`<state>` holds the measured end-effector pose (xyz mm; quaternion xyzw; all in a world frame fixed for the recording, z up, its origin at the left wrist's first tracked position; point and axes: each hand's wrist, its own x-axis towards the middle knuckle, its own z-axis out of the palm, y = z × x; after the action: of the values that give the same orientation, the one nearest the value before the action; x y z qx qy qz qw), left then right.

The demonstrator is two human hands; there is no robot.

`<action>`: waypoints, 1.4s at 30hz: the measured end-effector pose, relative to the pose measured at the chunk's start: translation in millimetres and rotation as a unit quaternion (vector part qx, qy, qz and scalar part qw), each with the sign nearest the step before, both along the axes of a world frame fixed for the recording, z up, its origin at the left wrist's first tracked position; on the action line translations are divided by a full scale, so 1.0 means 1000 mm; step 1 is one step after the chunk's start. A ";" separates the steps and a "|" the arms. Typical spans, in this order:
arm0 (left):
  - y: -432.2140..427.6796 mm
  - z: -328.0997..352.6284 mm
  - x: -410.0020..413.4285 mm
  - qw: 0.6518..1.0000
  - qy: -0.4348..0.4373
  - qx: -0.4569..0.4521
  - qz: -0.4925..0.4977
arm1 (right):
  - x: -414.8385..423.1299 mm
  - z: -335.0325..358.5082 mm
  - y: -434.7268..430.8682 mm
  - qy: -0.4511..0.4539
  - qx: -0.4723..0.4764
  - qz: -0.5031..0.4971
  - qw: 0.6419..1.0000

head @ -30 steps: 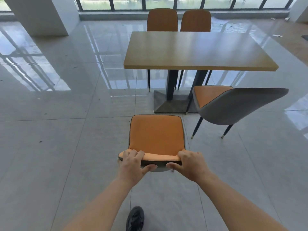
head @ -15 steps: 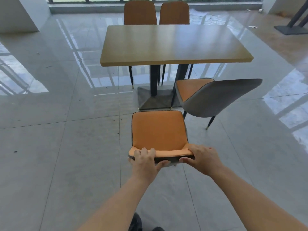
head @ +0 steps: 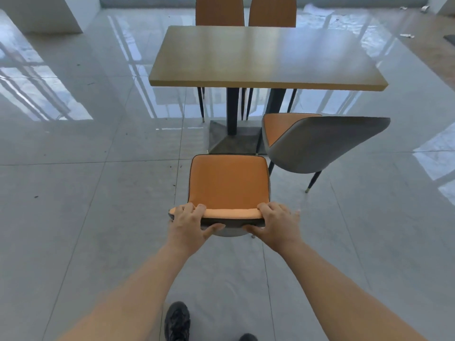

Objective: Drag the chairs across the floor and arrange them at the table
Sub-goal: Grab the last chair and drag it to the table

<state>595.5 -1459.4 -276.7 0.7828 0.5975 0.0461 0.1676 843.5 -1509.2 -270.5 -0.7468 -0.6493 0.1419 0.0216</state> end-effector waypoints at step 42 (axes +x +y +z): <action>0.296 -0.007 0.102 0.998 -0.054 0.022 0.015 | 0.107 0.009 0.306 0.128 0.013 0.028 0.991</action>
<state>697.8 -1163.3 -283.4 0.7737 0.5980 0.1040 0.1815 950.6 -1203.4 -261.6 -0.7039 -0.6637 0.2278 0.1104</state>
